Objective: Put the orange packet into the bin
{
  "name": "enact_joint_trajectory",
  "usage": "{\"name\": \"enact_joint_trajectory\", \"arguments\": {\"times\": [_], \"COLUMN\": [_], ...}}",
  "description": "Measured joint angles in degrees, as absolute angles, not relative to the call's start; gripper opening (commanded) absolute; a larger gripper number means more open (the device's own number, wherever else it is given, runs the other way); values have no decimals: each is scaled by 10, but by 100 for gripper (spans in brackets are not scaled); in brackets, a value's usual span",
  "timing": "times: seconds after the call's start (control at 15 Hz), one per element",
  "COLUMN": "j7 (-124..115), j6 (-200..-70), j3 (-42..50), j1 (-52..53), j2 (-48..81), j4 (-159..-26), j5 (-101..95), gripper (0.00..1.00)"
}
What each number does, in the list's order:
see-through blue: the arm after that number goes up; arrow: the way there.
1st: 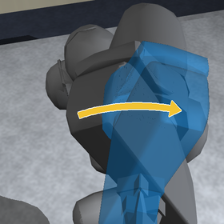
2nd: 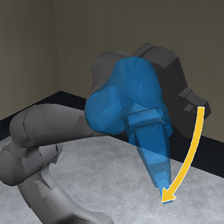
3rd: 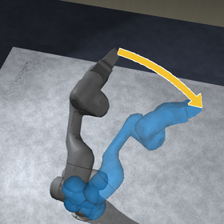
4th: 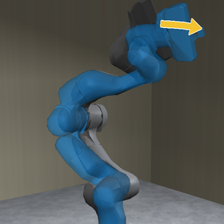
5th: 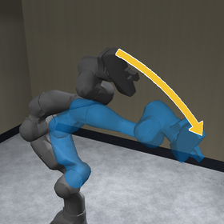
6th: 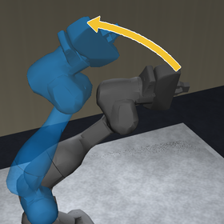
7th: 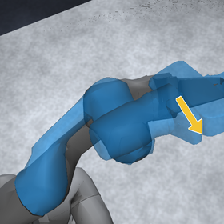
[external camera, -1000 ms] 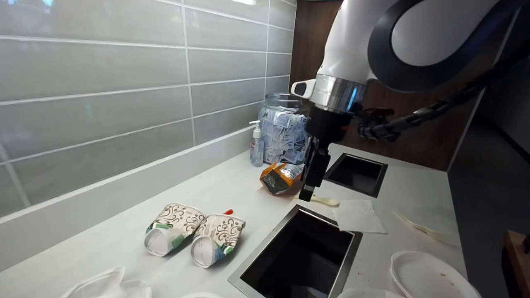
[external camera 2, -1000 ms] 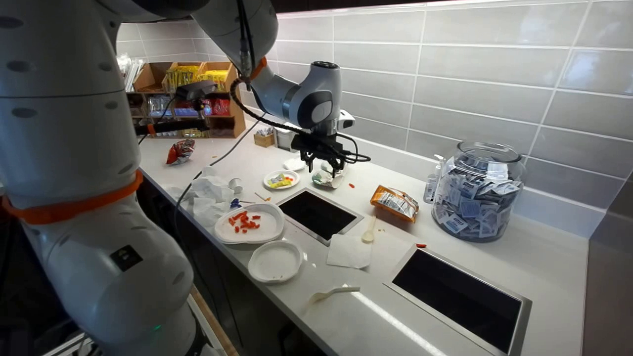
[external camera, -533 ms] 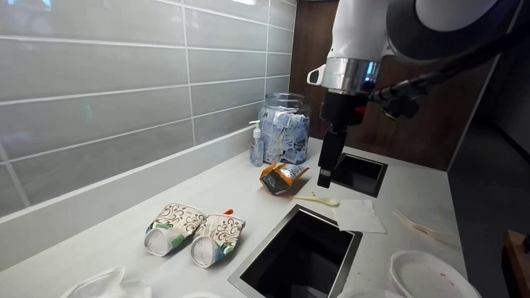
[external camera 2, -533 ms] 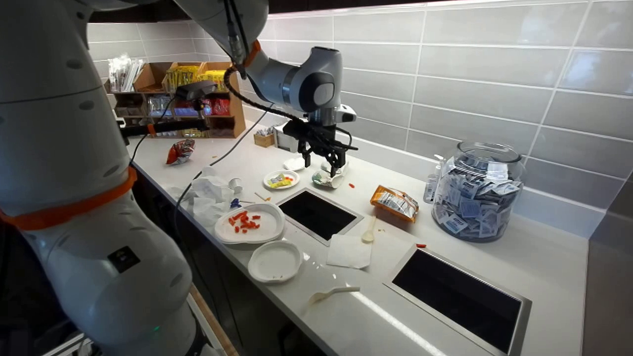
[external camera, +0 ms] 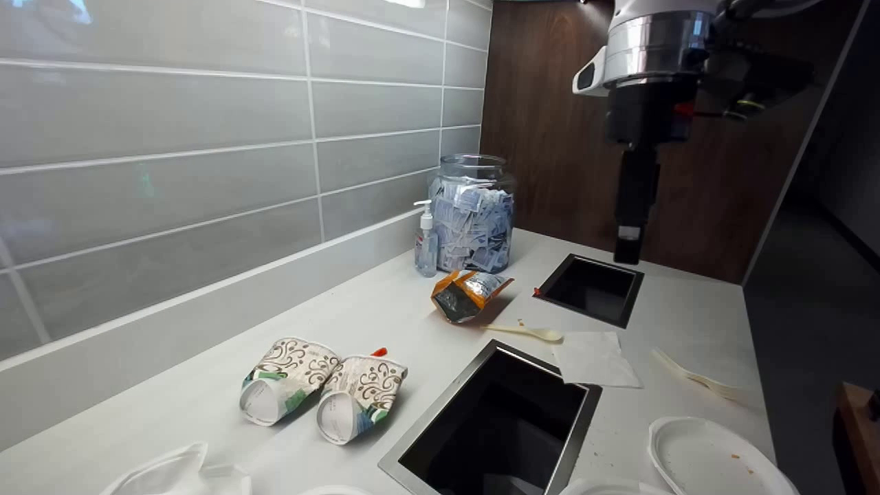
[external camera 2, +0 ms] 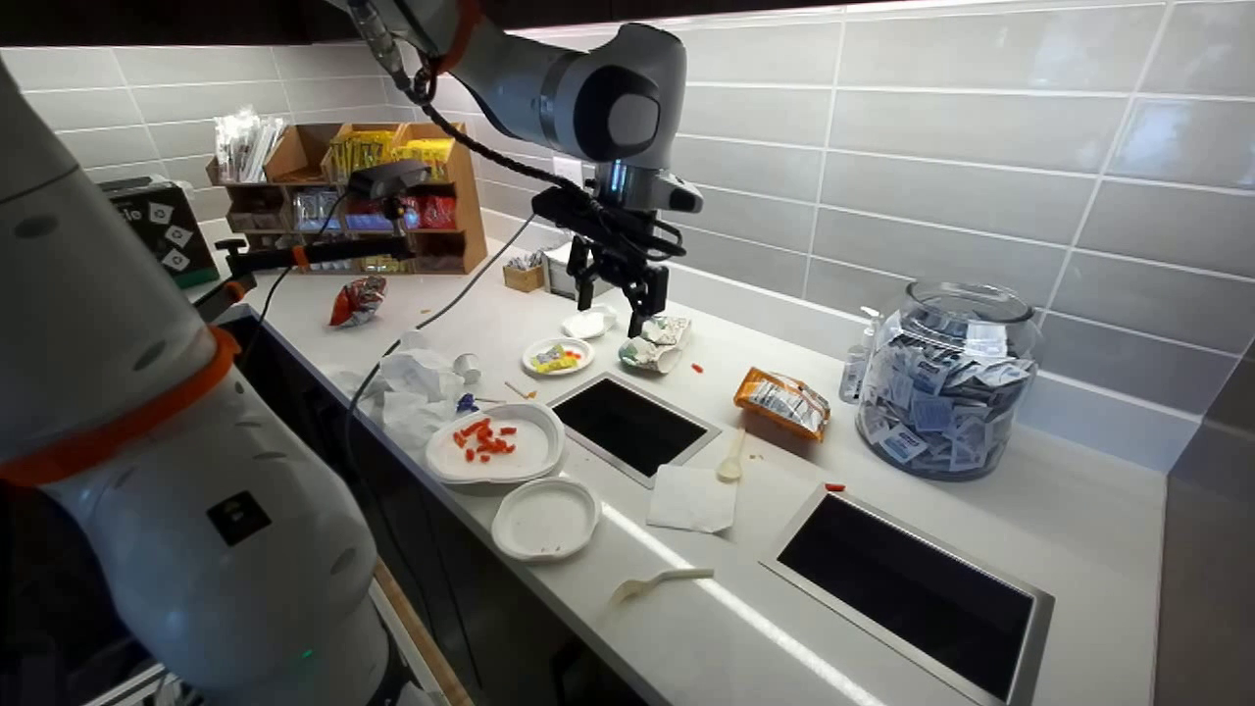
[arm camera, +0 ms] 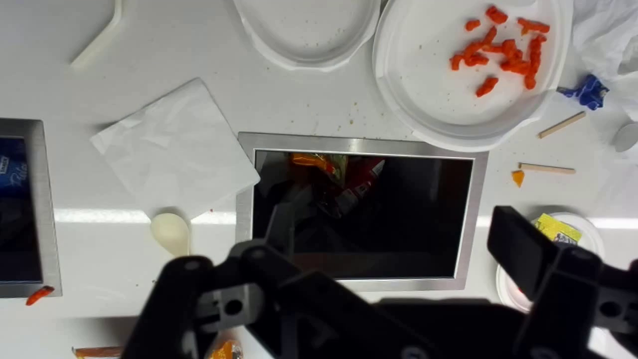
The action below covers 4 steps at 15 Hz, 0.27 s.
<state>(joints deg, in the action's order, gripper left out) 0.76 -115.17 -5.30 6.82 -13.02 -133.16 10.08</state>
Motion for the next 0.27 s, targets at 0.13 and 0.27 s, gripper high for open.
{"name": "enact_joint_trajectory", "arguments": {"times": [0.13,0.27], "j7": [6,7], "j6": [-1147,-1147], "j3": [-52,-52], "j1": [67,66], "j2": [-157,-183], "j4": [-1349,-1368], "j5": [101,100], "gripper": [100,100]}}
